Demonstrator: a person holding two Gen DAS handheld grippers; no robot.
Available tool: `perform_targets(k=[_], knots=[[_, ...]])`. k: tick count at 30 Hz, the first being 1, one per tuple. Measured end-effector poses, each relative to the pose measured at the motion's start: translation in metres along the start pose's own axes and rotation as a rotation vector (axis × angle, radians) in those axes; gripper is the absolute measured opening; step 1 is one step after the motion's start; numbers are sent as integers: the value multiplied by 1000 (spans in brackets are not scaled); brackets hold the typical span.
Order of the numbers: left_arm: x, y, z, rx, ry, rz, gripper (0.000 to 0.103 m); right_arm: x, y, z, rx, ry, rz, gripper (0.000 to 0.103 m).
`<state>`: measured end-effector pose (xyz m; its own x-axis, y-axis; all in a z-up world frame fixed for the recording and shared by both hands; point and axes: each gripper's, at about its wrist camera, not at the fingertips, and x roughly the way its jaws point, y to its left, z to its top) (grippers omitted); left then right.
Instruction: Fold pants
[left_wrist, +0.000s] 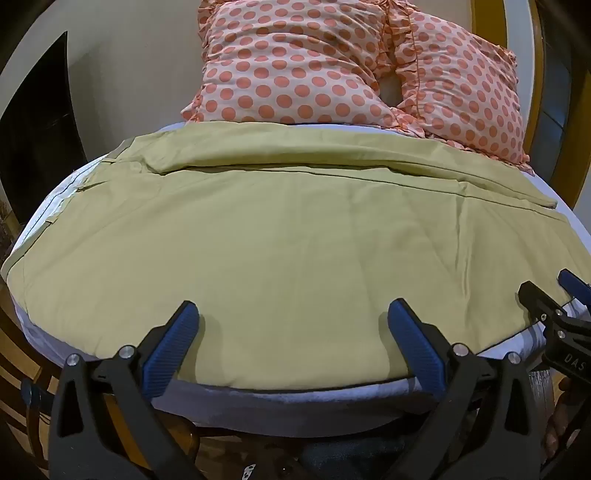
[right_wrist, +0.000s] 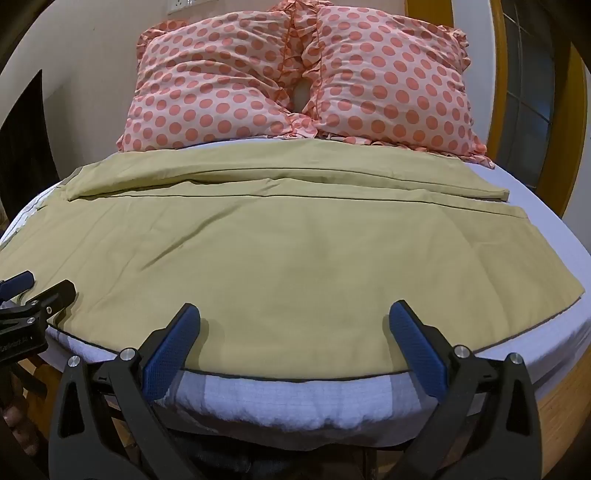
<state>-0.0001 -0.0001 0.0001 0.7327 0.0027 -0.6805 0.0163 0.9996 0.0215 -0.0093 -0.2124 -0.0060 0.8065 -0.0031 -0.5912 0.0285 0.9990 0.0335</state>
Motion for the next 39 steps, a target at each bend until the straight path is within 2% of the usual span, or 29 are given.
perform_targets(k=[39], knots=[[-1, 0, 0, 1, -14, 2, 101, 0, 0, -2, 1, -11, 0, 102]])
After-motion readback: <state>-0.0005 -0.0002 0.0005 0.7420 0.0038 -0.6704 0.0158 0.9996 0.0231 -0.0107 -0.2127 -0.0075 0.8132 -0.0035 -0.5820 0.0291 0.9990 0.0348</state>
